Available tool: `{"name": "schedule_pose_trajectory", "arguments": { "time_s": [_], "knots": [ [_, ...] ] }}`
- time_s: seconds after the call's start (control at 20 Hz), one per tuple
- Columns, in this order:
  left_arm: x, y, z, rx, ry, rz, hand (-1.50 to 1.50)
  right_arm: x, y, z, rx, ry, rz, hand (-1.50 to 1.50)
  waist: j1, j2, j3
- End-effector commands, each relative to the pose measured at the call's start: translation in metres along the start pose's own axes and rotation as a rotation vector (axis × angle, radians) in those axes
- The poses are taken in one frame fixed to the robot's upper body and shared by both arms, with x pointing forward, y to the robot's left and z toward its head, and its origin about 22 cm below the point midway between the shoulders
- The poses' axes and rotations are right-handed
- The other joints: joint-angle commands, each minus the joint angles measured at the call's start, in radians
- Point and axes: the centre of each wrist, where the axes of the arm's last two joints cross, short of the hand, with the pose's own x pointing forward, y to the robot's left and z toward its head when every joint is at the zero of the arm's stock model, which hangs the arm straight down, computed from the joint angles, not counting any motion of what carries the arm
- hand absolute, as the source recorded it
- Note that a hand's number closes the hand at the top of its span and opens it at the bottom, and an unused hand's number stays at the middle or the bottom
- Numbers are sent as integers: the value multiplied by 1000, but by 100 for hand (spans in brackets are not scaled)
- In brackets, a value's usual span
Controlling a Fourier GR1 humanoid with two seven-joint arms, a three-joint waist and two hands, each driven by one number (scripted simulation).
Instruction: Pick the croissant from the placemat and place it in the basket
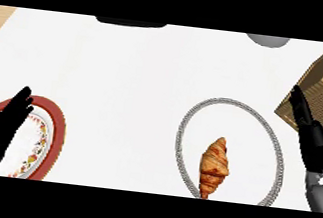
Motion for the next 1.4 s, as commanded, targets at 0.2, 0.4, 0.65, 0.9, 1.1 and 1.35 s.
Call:
{"name": "schedule_pose_trajectory", "arguments": {
  "time_s": [0.2, 0.4, 0.65, 0.9, 1.1, 1.35],
  "knots": [
    [-31, -54, -1, -85, 129, 27, 0, 88, 89, -43, 254, -67, -125, 150, 40, 26, -11],
    [-34, -60, 10, -178, 166, -11, 0, 100, 179, -16, 541, -98, -66, 150, 88, 28, -9],
    [-39, -61, 7, -145, 175, -5, 0, 117, 241, 7, 458, -75, 200, -150, 45, 18, -11],
    [-43, -49, 11, -112, 189, 11, 0, 134, 216, -37, 320, -38, 675, -150, 33, -4, -19],
    [-45, -53, 12, -111, 201, 18, 0, 176, 215, -54, 293, 4, 959, -150, 16, -6, -17],
    [-45, -54, 14, -94, 202, 8, 0, 264, 215, -63, 354, 51, 1148, -150, 7, -7, -14]
  ]
}}
